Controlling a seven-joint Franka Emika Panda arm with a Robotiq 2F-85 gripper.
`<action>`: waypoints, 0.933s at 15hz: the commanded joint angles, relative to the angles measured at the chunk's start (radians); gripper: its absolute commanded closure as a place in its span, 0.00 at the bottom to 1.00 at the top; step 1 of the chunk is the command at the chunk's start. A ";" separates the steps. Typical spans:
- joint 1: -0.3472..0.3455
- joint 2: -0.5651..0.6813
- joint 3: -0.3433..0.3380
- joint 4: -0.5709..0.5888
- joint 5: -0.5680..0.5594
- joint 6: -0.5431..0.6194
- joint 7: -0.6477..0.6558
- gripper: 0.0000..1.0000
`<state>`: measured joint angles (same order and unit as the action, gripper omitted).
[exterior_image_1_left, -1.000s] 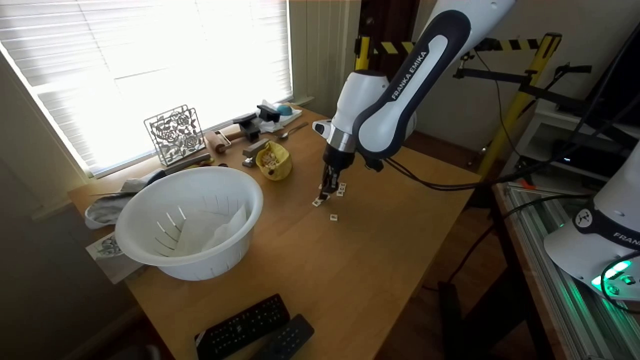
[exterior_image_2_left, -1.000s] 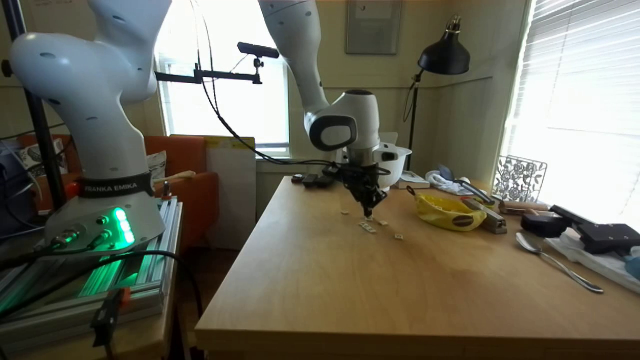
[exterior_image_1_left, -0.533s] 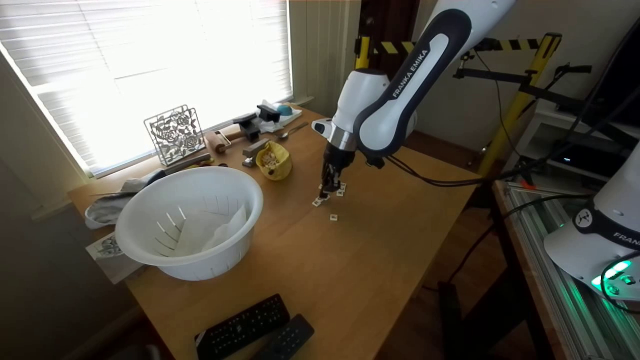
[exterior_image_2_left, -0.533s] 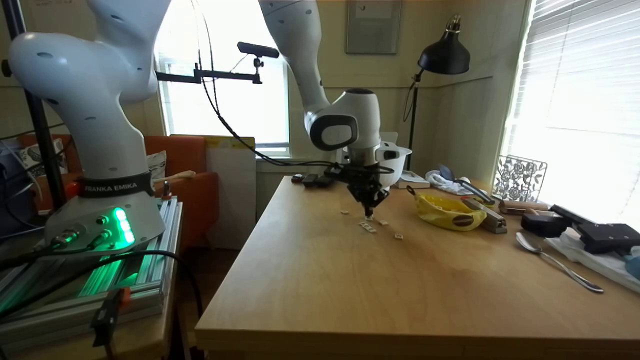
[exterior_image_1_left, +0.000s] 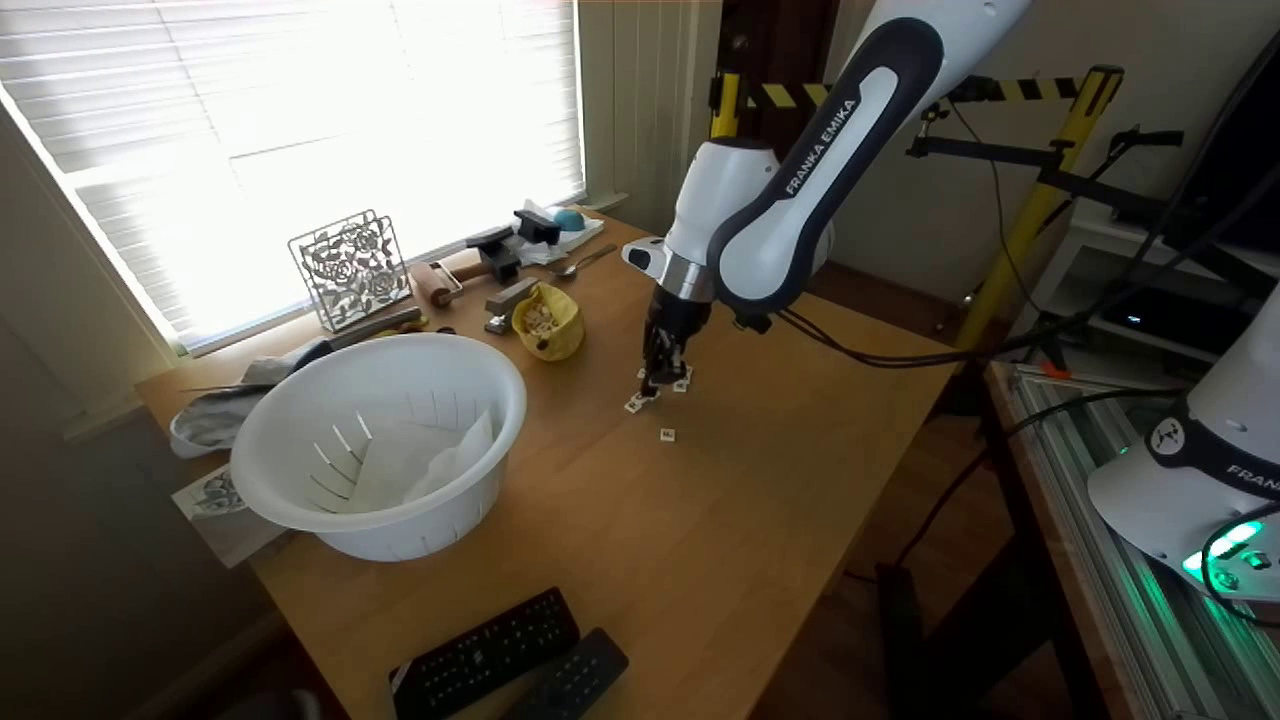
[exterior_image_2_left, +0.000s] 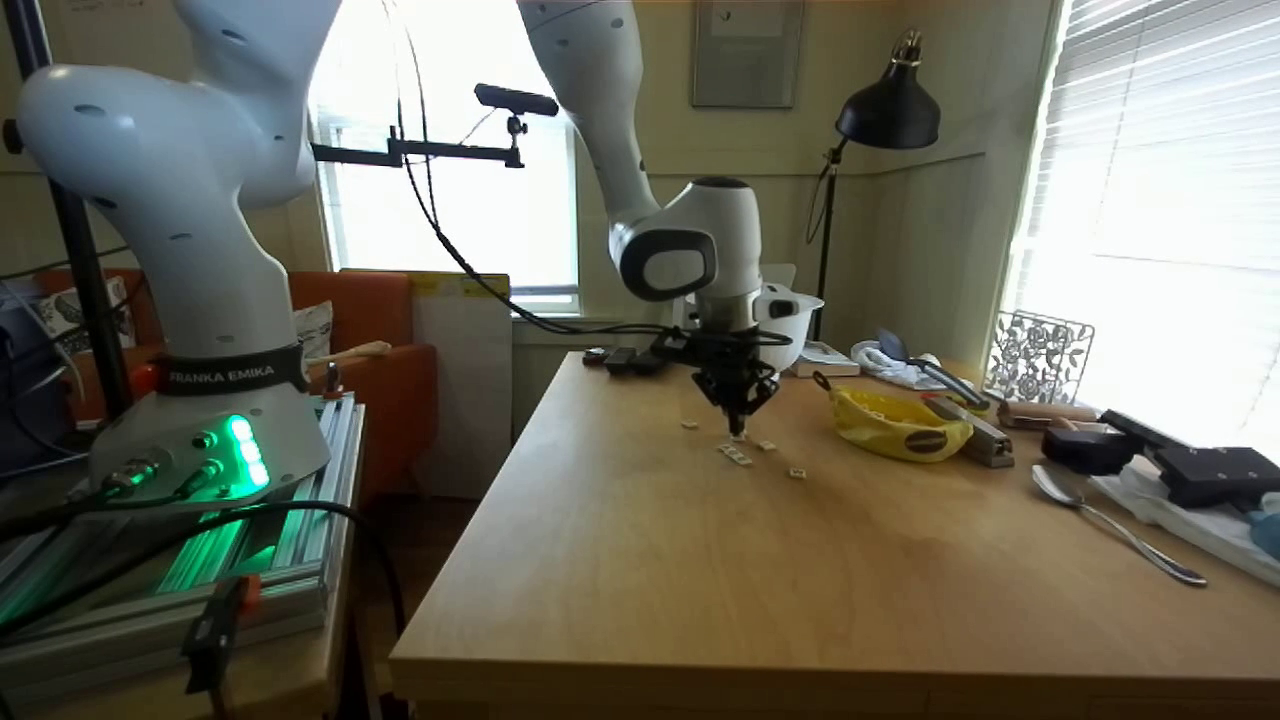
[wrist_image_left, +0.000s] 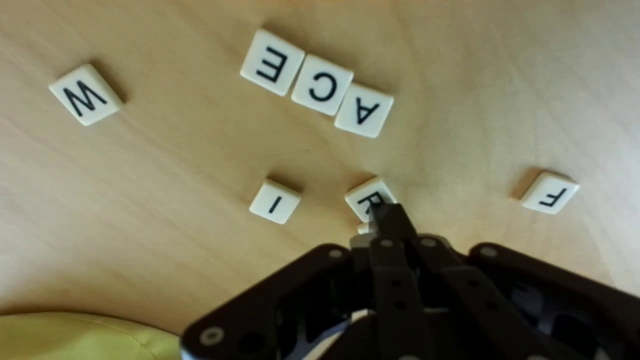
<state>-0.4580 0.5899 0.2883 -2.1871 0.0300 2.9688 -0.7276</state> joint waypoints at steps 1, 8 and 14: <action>-0.002 -0.022 -0.012 -0.008 -0.038 -0.030 -0.026 1.00; 0.006 -0.026 -0.043 -0.011 -0.048 -0.049 -0.078 1.00; 0.050 -0.039 -0.094 -0.034 -0.041 -0.060 -0.057 1.00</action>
<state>-0.4472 0.5732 0.2392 -2.1927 0.0136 2.9310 -0.8152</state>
